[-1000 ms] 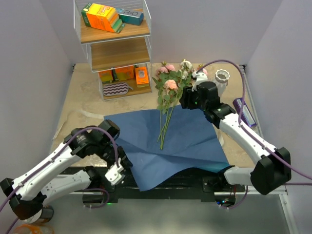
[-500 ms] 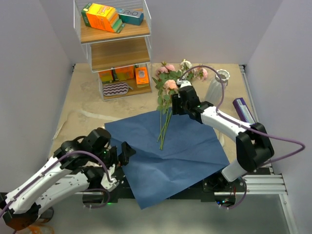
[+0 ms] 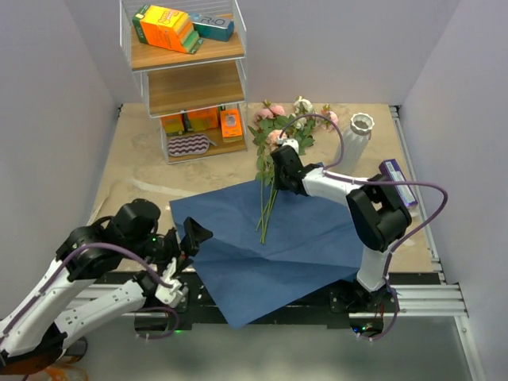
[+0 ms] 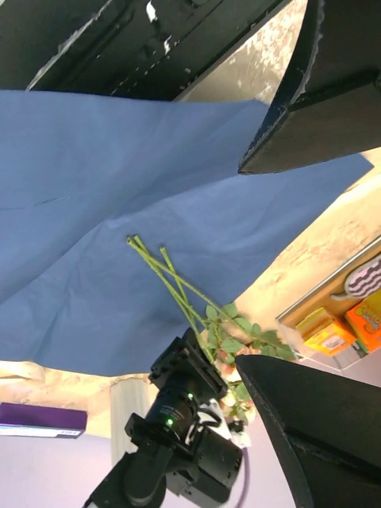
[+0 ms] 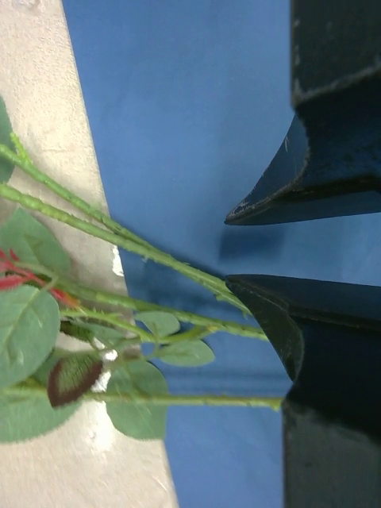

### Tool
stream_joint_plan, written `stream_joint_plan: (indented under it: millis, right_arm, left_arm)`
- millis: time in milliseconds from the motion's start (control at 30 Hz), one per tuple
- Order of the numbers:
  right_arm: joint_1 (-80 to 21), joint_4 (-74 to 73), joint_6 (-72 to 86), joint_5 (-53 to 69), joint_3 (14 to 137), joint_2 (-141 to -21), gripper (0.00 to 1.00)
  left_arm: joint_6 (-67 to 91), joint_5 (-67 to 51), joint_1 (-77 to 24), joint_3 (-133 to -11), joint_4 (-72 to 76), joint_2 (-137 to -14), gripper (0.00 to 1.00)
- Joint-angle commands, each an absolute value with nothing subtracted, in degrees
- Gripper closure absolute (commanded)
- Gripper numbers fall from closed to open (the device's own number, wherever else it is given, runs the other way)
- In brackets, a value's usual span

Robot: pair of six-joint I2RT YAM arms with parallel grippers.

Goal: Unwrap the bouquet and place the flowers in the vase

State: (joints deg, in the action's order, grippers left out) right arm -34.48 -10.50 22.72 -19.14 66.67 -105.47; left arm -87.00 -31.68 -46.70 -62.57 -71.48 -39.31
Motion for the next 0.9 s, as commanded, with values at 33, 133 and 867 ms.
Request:
stream_joint_plan:
  millis: [33,133,867]
  right_arm:
    - [-34.5,-6.2,25.0,-22.8,70.0,-107.3,0.67]
    - [-34.6,-5.4,25.2,-22.2,70.4,-108.2,0.68]
    - [-41.0,-27.0,42.5,-41.2,71.1,-96.6,0.43]
  left_arm:
    - [-87.6,-28.6,-47.0,-61.0,-73.1,-35.0,0.0]
    - [-73.4,-24.4,-47.0,-59.6,-57.6,-34.9,0.0]
    - [-31.8,-14.0,-30.7,-51.3,-30.8,-67.4,0.01]
